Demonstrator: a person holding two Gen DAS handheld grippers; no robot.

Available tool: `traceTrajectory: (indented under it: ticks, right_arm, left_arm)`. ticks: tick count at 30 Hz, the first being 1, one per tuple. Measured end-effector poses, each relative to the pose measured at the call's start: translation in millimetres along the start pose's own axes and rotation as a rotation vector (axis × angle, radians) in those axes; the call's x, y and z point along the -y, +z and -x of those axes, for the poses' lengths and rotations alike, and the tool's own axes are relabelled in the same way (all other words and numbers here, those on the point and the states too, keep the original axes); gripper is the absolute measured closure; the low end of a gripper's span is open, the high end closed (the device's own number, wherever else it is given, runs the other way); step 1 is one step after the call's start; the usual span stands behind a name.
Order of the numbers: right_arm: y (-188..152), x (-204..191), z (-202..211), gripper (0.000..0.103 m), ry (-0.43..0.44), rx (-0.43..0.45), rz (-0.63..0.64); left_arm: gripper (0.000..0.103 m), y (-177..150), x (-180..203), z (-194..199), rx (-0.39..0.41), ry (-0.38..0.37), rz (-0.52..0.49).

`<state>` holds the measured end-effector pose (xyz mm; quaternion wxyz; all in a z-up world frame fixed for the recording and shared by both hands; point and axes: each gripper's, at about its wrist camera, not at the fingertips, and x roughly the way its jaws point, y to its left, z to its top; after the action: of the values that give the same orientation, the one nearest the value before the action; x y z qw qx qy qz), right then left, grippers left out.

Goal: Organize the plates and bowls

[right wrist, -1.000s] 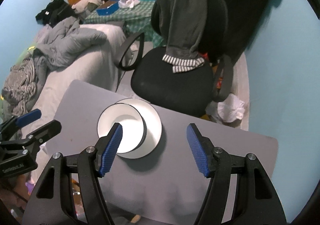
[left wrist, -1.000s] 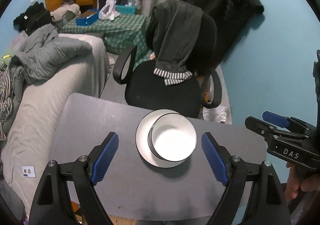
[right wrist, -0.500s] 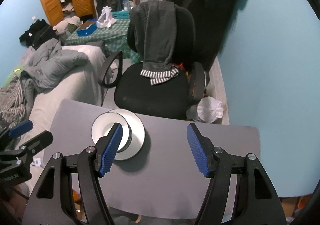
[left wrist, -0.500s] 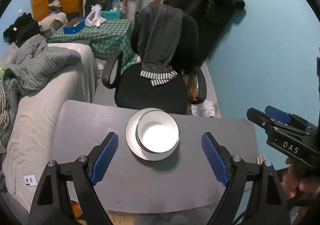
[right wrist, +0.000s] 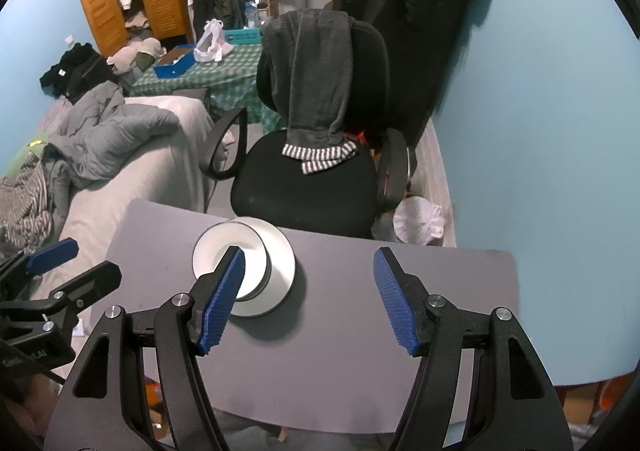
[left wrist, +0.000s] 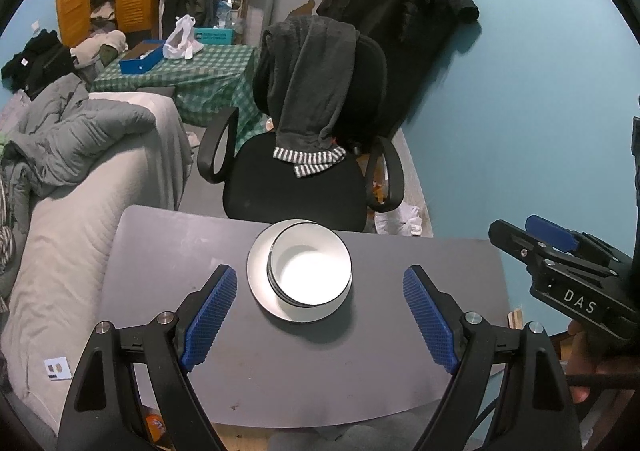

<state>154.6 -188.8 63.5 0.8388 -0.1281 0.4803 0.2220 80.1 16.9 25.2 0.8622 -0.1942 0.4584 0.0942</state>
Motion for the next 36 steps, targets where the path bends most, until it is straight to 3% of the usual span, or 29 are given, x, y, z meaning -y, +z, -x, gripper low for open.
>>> traceTrajectory:
  ticks: [19, 36]
  right_arm:
    - [3.1, 5.8, -3.5, 0.037, 0.003, -0.006, -0.02]
    - [7.6, -2.2, -5.5, 0.037, -0.004, -0.018, -0.024]
  left_arm:
    - [0.017, 4.3, -4.0, 1.3, 0.005, 0.007, -0.01]
    - [0.017, 10.4, -21.9, -4.0, -0.039, -0.008, 0.024]
